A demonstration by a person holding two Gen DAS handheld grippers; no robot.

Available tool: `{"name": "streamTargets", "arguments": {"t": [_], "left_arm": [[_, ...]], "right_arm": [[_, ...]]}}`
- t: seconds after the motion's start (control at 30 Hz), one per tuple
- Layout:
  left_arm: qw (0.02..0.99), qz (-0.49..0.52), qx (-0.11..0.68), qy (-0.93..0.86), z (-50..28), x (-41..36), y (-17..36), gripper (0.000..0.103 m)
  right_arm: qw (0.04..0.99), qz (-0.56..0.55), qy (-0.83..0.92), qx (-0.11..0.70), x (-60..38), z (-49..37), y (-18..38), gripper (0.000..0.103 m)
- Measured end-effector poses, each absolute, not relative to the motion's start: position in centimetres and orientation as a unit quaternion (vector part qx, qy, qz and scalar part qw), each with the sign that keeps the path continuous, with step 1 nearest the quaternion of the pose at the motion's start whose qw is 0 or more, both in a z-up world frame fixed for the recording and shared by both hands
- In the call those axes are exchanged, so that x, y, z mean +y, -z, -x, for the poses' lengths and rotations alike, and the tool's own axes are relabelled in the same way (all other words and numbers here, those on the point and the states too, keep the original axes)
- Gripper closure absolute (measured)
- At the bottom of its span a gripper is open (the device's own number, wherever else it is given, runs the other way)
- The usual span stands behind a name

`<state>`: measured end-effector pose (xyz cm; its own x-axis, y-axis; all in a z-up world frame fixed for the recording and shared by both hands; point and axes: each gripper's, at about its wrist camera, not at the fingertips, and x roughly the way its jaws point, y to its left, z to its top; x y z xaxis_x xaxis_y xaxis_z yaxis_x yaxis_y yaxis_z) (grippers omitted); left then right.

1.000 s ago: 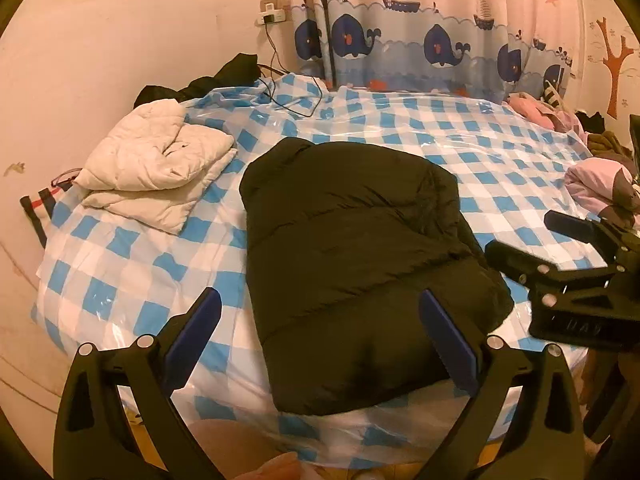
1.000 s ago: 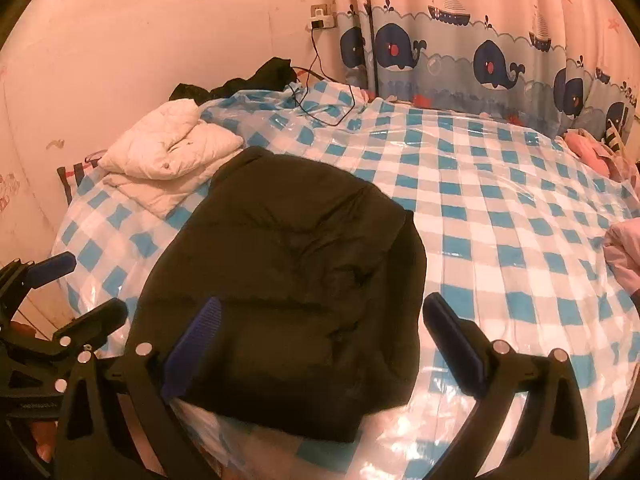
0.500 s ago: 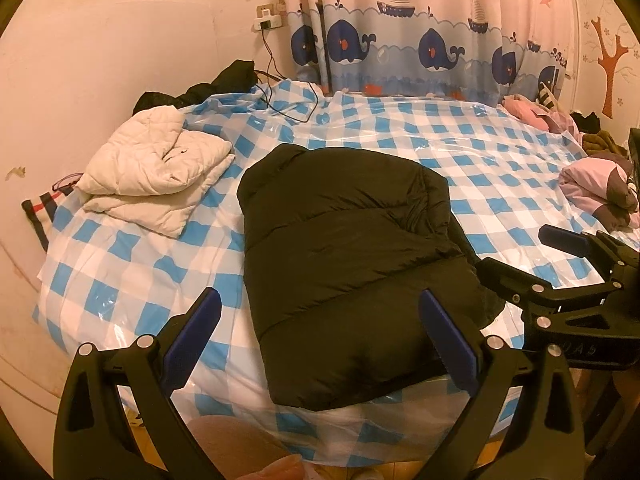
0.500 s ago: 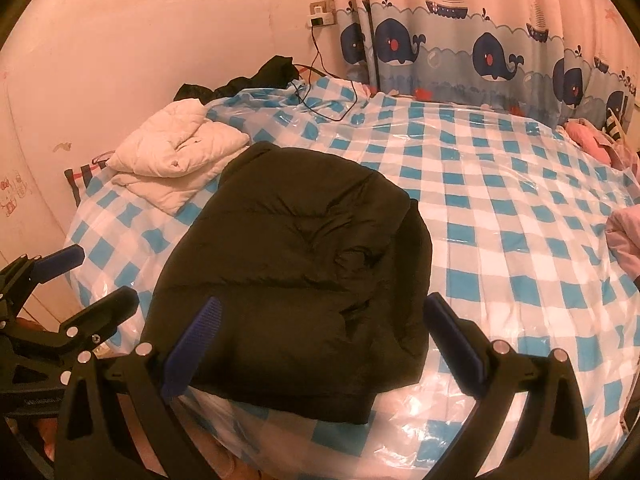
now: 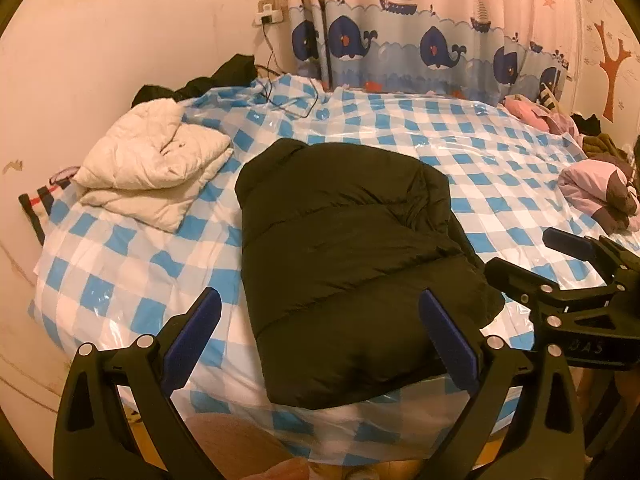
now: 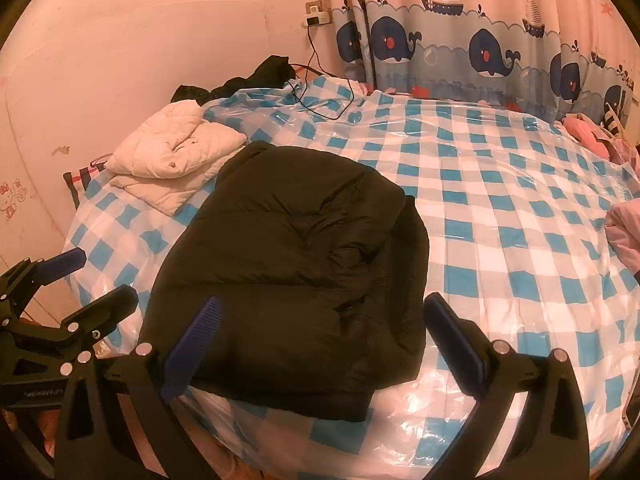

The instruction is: Fold large clothes

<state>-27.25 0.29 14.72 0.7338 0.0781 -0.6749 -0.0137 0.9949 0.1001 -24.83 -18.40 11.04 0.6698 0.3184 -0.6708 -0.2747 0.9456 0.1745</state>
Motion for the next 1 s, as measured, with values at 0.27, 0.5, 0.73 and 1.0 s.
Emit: {"name": "streamTargets", "arguments": {"t": [0.27, 0.5, 0.73, 1.0], "left_arm": [[0.929, -0.044, 0.366, -0.025, 27.09, 0.24, -14.52, 0.008], [0.928, -0.047, 0.368, -0.024, 27.04, 0.2, -14.43, 0.008], [0.928, -0.046, 0.369, -0.024, 27.08, 0.14, -14.4, 0.008], [0.928, -0.047, 0.37, -0.023, 27.04, 0.22, -14.31, 0.008]], "right_arm": [[0.914, -0.03, -0.162, 0.372, -18.48, 24.88, -11.11, 0.006], [0.913, -0.03, -0.163, 0.372, -18.47, 24.82, -11.1, 0.006], [0.913, -0.029, -0.163, 0.372, -18.37, 24.82, -11.12, 0.006], [0.913, -0.031, -0.161, 0.374, -18.25, 24.92, -11.17, 0.006]]}}
